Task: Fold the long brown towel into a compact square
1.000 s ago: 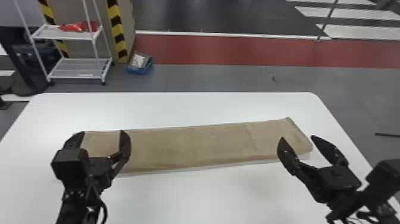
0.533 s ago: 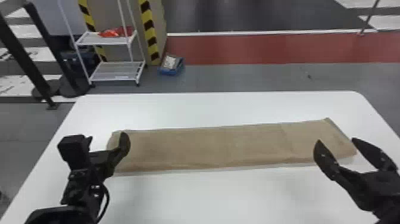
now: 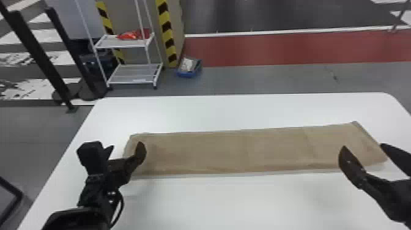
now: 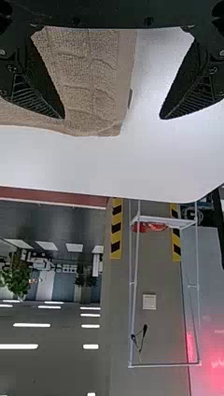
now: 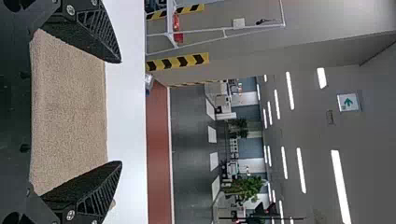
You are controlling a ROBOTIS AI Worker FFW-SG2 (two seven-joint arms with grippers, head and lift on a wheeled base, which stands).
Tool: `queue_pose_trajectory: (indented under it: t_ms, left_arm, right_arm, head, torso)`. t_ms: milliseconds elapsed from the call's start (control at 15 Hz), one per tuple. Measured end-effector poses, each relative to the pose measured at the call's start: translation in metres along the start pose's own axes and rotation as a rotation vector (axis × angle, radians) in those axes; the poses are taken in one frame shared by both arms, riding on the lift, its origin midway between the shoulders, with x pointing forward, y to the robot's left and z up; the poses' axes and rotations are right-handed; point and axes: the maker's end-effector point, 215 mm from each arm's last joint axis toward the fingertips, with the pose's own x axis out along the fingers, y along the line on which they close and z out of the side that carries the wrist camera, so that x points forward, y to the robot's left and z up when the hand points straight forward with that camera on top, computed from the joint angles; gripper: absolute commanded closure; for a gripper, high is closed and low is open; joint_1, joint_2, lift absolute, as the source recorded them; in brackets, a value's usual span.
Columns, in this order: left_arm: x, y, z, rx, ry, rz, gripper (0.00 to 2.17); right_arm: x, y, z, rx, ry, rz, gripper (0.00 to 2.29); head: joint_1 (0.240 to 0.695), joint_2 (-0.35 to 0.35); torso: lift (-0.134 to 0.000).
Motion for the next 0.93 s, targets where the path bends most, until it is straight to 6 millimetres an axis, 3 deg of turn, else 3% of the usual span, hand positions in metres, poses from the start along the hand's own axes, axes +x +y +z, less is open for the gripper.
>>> queue_pose_trajectory:
  t_ms: [200, 333, 467, 733, 933]
  left_arm:
    - [0.0, -0.001, -0.016, -0.002, 0.054, -0.007, 0.21]
    - [-0.001, -0.003, -0.022, -0.003, 0.075, -0.014, 0.4]
    - [-0.001, -0.004, -0.026, -0.002, 0.085, -0.022, 0.84]
    - [-0.003, -0.005, -0.029, -0.001, 0.104, -0.026, 2.04]
    - [-0.006, -0.004, -0.023, -0.003, 0.1, -0.008, 2.06]
  right_arm:
    - [0.0, 0.002, 0.0, -0.001, 0.002, 0.007, 0.11]
    - [0.0, 0.004, 0.0, -0.001, 0.002, 0.01, 0.11]
    - [0.0, 0.004, 0.0, -0.002, 0.001, 0.011, 0.11]
    - [-0.001, 0.005, 0.002, -0.004, 0.0, 0.013, 0.11]
    - [-0.002, 0.006, 0.003, -0.003, -0.001, 0.014, 0.11]
  head:
    - [0.695, 0.124]
    - [0.695, 0.125]
    - [0.695, 0.124]
    - [0.695, 0.123]
    - [0.695, 0.125]
  torso:
    - [-0.119]
    - [-0.119]
    - [-0.119]
    - [-0.119]
    - [-0.119]
